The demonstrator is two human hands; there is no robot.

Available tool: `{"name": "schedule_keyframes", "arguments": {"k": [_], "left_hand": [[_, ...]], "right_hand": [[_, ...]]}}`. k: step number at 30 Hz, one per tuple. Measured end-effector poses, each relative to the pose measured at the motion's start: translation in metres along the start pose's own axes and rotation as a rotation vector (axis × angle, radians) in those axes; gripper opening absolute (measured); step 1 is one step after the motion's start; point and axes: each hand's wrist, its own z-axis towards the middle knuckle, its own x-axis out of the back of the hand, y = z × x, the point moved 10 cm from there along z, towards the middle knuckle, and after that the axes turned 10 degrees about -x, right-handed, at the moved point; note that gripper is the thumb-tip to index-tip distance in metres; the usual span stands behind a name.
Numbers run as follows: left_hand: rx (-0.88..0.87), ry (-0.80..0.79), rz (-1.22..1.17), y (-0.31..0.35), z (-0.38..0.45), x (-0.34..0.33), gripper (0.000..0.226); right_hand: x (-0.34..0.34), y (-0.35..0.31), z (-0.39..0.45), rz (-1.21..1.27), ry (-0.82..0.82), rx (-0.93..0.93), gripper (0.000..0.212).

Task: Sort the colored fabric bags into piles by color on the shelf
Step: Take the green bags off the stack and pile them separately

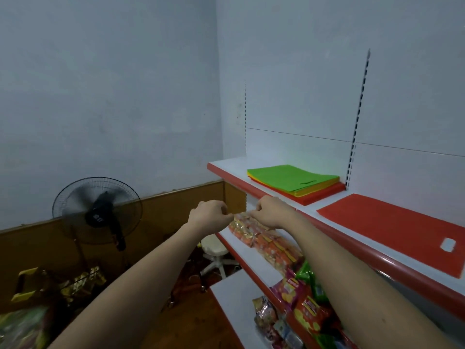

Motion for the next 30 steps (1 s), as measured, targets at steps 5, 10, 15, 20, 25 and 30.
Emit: {"name": "schedule_keyframes", "arguments": {"k": [5,10,15,20,25,30], "left_hand": [[0.001,0.053,0.021,-0.028,0.059,0.013,0.042],[-0.02,0.071,-0.014,-0.059,0.109,0.011,0.04],[-0.079,0.111,-0.106,-0.094,0.158,0.012,0.038],[-0.208,0.152,-0.215,-0.124,0.211,0.01,0.027],[-0.308,0.157,-0.39,-0.143,0.255,0.0,0.019],[-0.406,0.096,-0.474,-0.136,0.308,-0.019,0.016]], "right_hand": [[-0.004,-0.004,0.068,0.012,-0.018,0.007,0.047],[-0.015,-0.02,0.124,-0.013,-0.009,0.032,0.048],[-0.024,-0.039,0.18,-0.04,0.033,-0.003,0.048],[-0.038,-0.048,0.229,0.067,0.133,-0.083,0.037],[-0.046,-0.049,0.266,0.139,0.202,-0.158,0.034],[-0.018,-0.026,0.28,0.183,0.395,-0.303,0.018]]}}
